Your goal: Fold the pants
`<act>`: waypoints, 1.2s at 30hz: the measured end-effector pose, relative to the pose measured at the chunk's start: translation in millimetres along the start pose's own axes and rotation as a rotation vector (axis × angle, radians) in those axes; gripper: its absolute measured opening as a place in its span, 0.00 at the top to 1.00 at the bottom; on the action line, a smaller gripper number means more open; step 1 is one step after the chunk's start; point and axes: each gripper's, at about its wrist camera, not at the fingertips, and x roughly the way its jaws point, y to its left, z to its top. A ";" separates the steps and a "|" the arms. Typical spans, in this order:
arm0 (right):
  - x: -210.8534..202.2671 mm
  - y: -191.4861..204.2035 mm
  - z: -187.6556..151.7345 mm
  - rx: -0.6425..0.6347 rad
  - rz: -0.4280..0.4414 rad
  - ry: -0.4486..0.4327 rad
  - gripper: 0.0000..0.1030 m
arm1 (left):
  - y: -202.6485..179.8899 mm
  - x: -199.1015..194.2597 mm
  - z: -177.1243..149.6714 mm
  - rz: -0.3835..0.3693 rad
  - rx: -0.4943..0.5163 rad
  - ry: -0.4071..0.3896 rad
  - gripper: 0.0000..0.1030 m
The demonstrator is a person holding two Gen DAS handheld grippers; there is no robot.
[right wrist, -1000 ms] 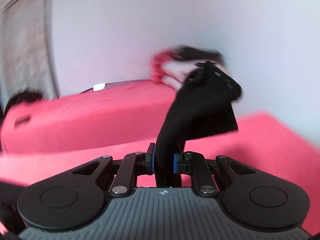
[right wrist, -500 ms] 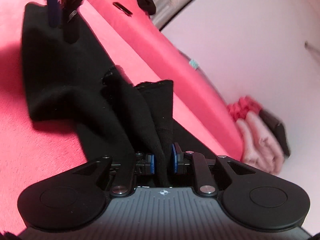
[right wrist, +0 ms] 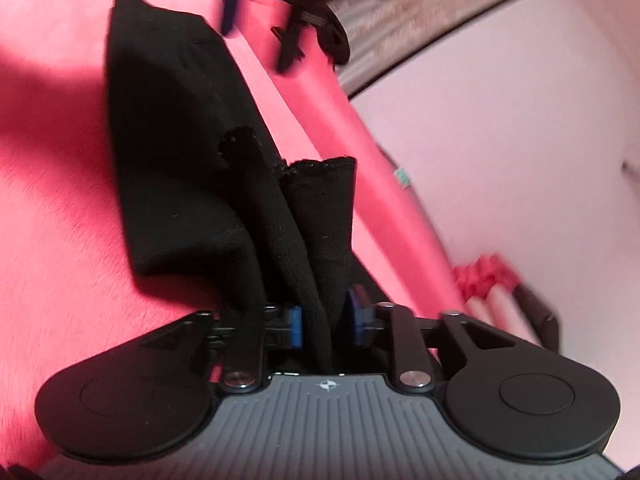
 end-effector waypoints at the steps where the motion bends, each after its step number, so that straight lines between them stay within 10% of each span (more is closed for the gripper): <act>1: -1.4 -1.6 -0.7 0.003 -0.010 -0.003 0.51 | -7.0 3.9 6.7 -0.009 0.007 -0.008 0.00; 8: -8.8 -22.3 -13.6 0.032 -0.052 0.005 0.31 | -55.5 52.3 32.1 -0.126 0.021 0.009 0.00; 13: -35.3 -22.3 -31.6 0.056 -0.070 0.015 0.30 | -66.8 108.2 3.2 -0.027 0.121 0.171 0.00; 24: -60.9 -61.6 -105.0 0.177 -0.158 0.141 0.21 | -53.9 109.0 -2.2 -0.071 0.108 0.142 0.00; 31: -67.5 -48.1 -79.3 0.154 -0.189 0.075 0.19 | -54.7 102.4 -7.1 -0.048 0.117 0.128 0.00; 36: -55.6 -84.1 -98.4 0.372 -0.241 0.194 0.14 | -55.3 101.5 -8.5 -0.057 0.122 0.123 0.00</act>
